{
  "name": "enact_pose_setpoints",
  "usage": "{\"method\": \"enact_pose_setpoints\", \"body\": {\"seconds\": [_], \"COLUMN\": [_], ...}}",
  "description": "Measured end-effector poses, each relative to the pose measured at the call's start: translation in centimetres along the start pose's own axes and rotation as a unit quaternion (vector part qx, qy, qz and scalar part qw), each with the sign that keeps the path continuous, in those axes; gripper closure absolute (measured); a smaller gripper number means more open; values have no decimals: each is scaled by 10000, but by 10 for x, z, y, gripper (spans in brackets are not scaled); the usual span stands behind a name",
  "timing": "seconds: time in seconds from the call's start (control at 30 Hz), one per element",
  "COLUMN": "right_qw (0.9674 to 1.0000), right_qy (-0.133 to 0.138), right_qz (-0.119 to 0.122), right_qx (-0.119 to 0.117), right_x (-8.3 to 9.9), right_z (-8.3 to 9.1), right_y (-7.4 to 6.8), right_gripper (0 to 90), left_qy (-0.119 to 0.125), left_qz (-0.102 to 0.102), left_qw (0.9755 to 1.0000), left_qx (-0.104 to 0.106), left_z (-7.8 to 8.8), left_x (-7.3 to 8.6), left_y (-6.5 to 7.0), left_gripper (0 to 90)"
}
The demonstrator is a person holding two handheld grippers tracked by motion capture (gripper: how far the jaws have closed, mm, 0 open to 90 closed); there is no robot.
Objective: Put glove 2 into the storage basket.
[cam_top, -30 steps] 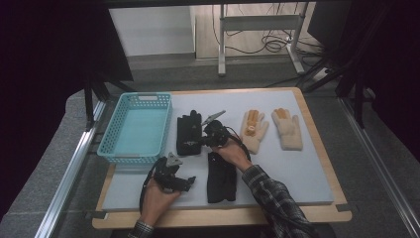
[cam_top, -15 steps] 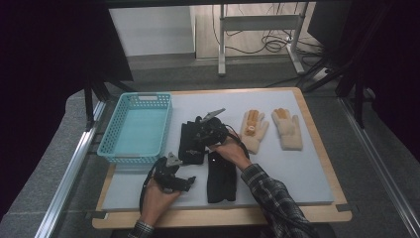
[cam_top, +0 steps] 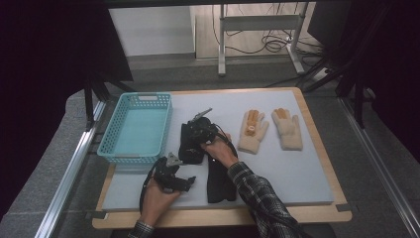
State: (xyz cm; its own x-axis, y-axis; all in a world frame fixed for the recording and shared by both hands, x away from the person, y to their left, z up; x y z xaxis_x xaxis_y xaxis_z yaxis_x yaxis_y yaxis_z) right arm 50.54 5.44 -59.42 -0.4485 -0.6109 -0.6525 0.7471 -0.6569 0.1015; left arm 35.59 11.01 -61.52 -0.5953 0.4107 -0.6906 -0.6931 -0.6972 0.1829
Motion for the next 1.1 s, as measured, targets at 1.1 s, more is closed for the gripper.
{"method": "enact_pose_setpoints", "body": {"seconds": [1.1], "right_qw": [9961], "right_qy": [664], "right_qz": [-439], "right_qx": [-373], "right_x": [-12], "right_z": [143], "right_y": [21], "right_gripper": [867], "left_qy": [17], "left_qz": [-15], "left_qw": [10000], "left_qx": [-14], "left_z": [0], "left_x": [0], "left_y": [0], "left_gripper": [28]}}
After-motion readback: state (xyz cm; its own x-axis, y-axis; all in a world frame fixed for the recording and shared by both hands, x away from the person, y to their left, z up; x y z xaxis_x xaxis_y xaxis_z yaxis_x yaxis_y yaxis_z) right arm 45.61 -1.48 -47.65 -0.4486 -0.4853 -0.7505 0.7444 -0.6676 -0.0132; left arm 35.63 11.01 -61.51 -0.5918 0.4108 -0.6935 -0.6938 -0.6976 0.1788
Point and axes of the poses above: each handheld gripper's, and its own axes: z roughly backward along the jaws, x roughly out of its underside, y roughly to its right, the point moved 9 cm from there along -z, roughly forward along the jaws, and after that the axes turned 11 degrees about x, right-handed, at the moved point
